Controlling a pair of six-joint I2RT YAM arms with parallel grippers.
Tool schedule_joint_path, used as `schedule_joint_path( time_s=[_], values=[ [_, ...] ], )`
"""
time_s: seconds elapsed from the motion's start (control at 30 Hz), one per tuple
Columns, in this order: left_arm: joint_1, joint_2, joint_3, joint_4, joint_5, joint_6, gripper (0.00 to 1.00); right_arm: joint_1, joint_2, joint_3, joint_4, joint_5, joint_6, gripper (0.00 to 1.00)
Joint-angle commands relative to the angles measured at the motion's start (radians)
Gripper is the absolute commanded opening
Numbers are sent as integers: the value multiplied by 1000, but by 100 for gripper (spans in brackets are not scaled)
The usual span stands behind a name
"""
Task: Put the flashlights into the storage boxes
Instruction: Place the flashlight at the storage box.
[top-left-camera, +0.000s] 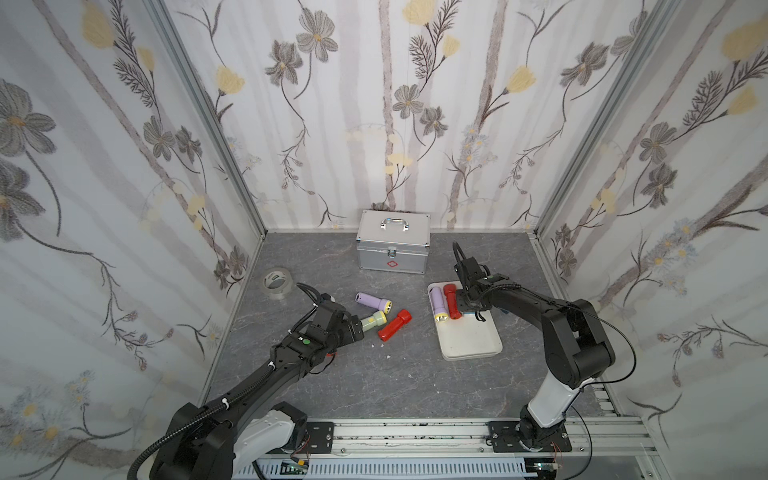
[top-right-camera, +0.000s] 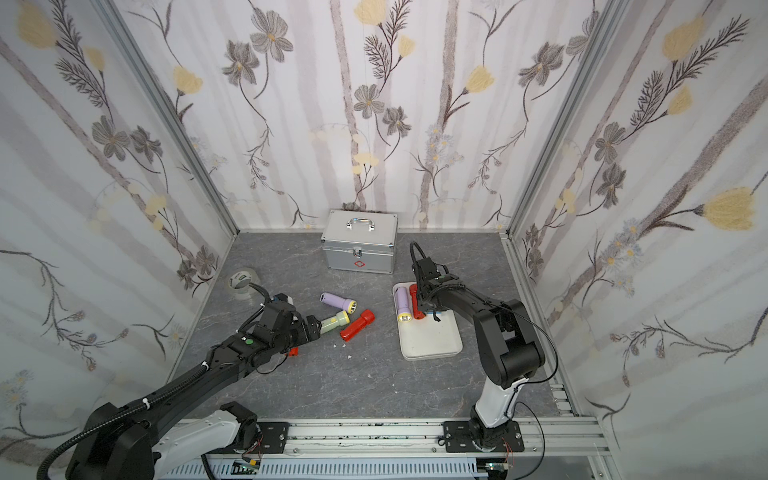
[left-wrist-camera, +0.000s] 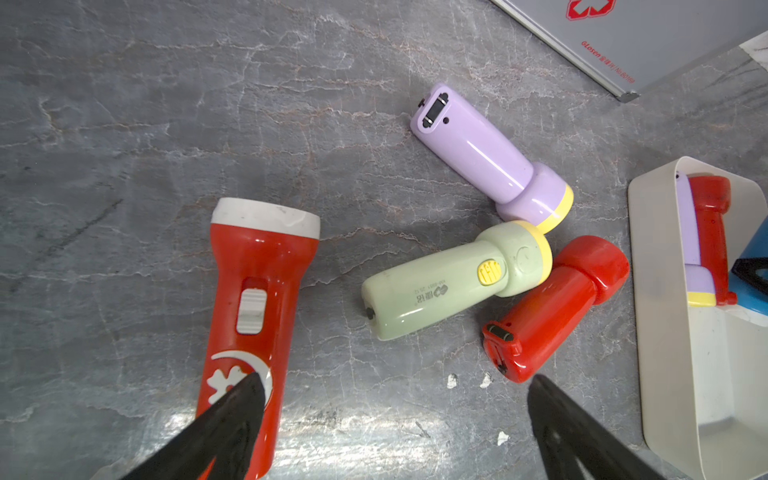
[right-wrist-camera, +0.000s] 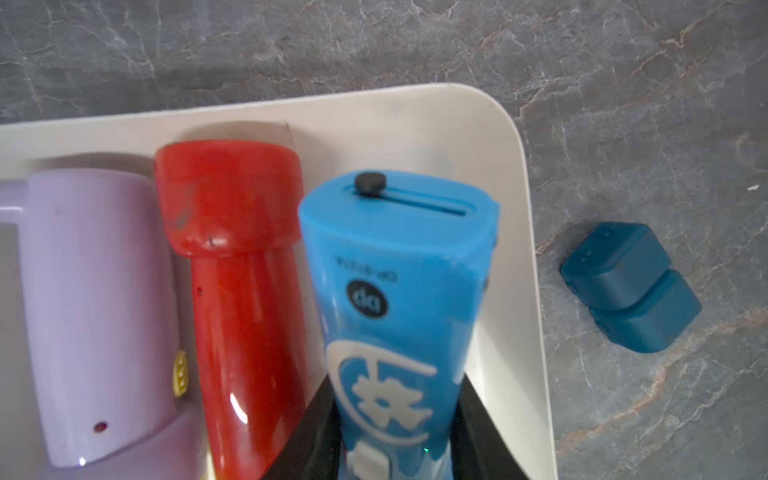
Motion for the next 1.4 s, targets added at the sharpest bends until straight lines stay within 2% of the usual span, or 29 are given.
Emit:
schedule_joint_path(
  time_s=[0.0,0.27,0.5,0.6,0.83,0.97,1.07,1.23,1.3,1.37],
  values=[
    [1,2,-1,-14,-17,7,100,-1,25,34,-16,35,-50,37],
    [3,2,-3,-11,-21,9,100,-3,88,82,-39,31,-82,38],
    [3,-6,-3,-18,-20,9,100,-2,71,82,-21,27,-83,41],
    [3,-8,-2,-17,-17,7,100,-2,45,80,-18,26,-85,46],
    [3,-19,-1,-25,-15,2,100,1,-10,86,-39,38,-83,49],
    [2,-28,-1,-40,-24,6,100,39,-111,82,-64,66,-43,53],
    [4,-16,-3,-34,-27,0,100,89,-241,42,-18,-4,52,70],
    [6,30,-5,11,20,-43,100,173,-480,-171,236,-159,429,77],
    [5,48,-10,36,43,-80,100,239,-548,-265,337,-103,582,78],
    [6,62,-23,76,74,-128,100,308,-591,-325,379,25,696,78]
  ],
)
